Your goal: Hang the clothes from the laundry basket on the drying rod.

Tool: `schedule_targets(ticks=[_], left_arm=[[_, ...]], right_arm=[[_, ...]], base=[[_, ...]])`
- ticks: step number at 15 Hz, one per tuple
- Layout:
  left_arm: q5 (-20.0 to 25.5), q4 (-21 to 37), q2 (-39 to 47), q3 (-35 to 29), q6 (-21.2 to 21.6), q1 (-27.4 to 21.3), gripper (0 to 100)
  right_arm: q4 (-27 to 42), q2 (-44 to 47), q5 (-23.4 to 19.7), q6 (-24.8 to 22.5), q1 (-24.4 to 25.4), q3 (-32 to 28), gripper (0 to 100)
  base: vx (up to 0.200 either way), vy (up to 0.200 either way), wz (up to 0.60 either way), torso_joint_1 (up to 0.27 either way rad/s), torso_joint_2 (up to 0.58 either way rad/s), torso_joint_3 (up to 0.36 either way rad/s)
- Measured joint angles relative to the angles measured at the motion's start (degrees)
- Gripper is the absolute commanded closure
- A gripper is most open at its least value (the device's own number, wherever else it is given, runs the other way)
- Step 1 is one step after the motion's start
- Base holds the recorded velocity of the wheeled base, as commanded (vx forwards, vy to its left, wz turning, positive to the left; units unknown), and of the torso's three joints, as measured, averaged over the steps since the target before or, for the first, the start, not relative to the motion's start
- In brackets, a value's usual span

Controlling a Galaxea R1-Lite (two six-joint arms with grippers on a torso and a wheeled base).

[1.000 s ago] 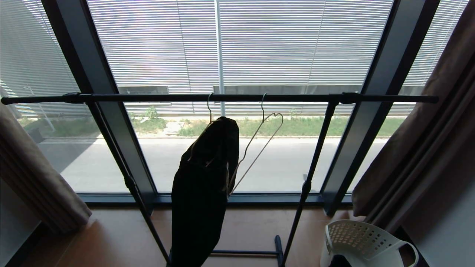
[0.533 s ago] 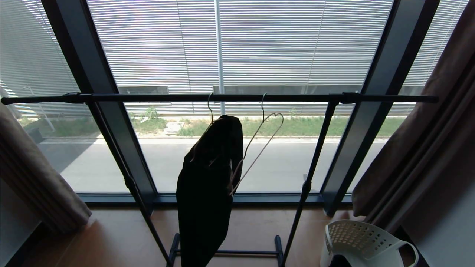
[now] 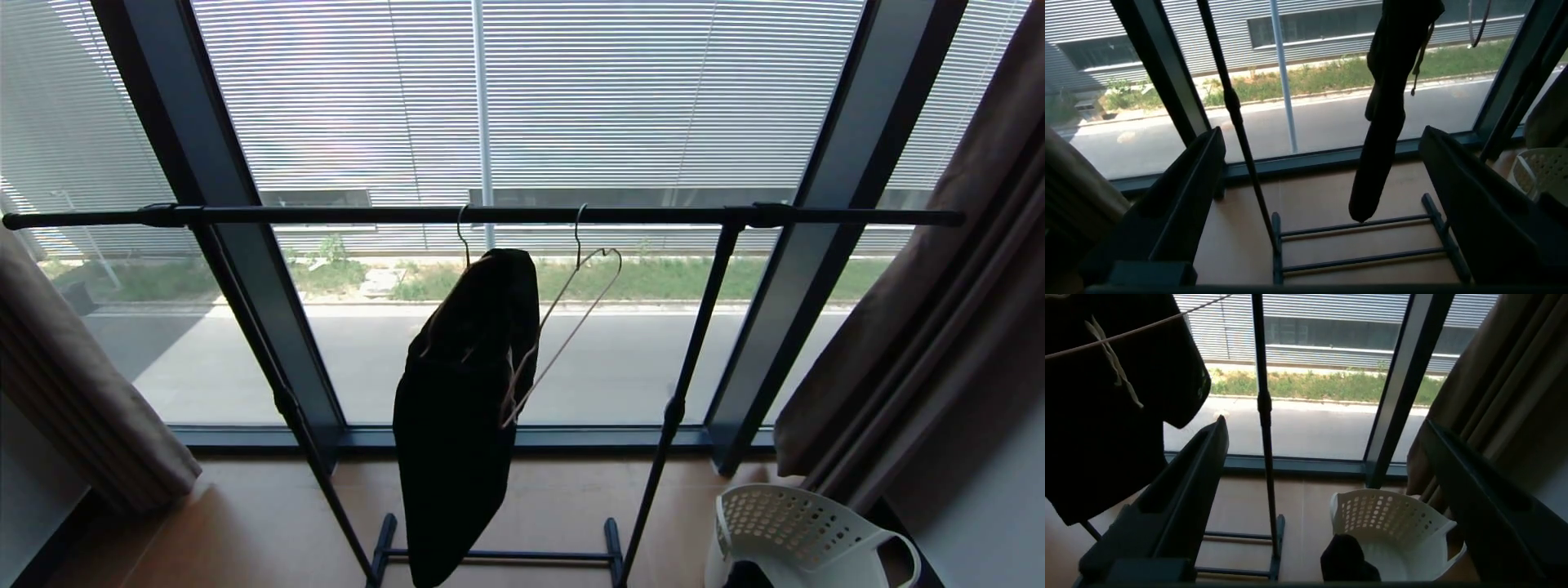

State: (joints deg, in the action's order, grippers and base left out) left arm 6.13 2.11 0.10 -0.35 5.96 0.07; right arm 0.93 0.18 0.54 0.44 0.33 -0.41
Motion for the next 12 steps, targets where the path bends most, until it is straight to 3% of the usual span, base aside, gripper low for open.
schedule_targets(ticks=[12], left_arm=[[0.02,0.07,0.0,-0.09,-0.05,0.0,0]], right_arm=[[0.13,0.0,0.0,0.0,0.0,-0.05,0]], base=[[0.0,0.0,0.0,-0.146,0.37,0.216]])
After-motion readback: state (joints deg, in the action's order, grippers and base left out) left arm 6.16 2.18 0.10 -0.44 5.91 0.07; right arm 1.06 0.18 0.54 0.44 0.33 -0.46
